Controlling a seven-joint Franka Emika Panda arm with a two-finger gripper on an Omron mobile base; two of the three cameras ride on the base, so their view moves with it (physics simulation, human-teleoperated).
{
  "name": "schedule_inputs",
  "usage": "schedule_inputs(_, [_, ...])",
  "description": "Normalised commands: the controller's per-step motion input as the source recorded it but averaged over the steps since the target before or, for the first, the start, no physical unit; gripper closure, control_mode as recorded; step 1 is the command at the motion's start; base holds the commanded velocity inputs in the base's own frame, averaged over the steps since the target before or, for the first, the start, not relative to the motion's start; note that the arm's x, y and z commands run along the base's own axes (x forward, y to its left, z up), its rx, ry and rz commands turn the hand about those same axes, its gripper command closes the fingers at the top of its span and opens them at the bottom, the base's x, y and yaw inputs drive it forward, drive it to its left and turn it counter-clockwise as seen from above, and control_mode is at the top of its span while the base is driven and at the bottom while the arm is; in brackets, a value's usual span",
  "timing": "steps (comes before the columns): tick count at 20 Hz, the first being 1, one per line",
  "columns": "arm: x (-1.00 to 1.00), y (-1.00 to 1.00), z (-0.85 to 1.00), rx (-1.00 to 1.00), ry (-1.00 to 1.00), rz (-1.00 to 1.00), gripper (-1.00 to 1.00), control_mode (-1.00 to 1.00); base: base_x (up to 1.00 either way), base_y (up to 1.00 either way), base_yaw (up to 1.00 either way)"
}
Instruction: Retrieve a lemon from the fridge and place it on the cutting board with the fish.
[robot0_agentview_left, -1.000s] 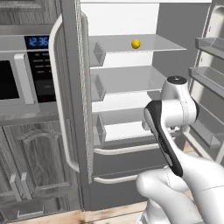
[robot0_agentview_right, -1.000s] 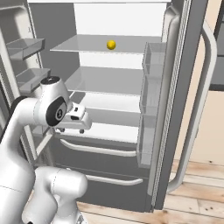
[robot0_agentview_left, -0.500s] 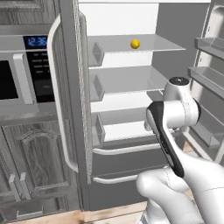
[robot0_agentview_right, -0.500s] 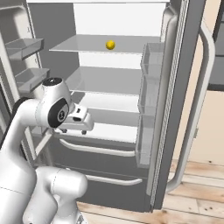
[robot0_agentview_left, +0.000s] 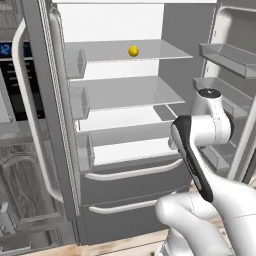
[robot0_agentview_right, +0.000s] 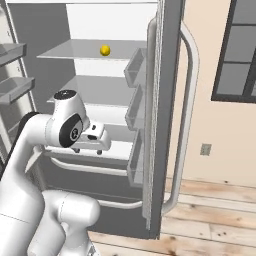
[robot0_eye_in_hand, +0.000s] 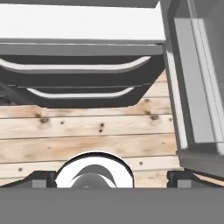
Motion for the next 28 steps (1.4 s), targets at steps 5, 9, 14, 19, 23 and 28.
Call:
schedule_inputs(5, [0.0,0.0,0.0,0.0,0.0,0.0,-1.0,1.0,0.18,0.35,-0.05])
schedule_inputs(9, [0.0,0.0,0.0,0.0,0.0,0.0,-1.0,1.0,0.41,0.32,0.0])
schedule_inputs(14, [0.0,0.0,0.0,0.0,0.0,0.0,-1.0,1.0,0.54,0.17,0.0])
schedule_inputs(19, [0.0,0.0,0.0,0.0,0.0,0.0,-1.0,1.0,0.59,0.0,0.02])
schedule_inputs(23, [0.0,0.0,0.0,0.0,0.0,0.0,-1.0,1.0,0.47,0.0,0.0])
schedule_inputs(28, [0.0,0.0,0.0,0.0,0.0,0.0,-1.0,1.0,0.45,0.0,0.0])
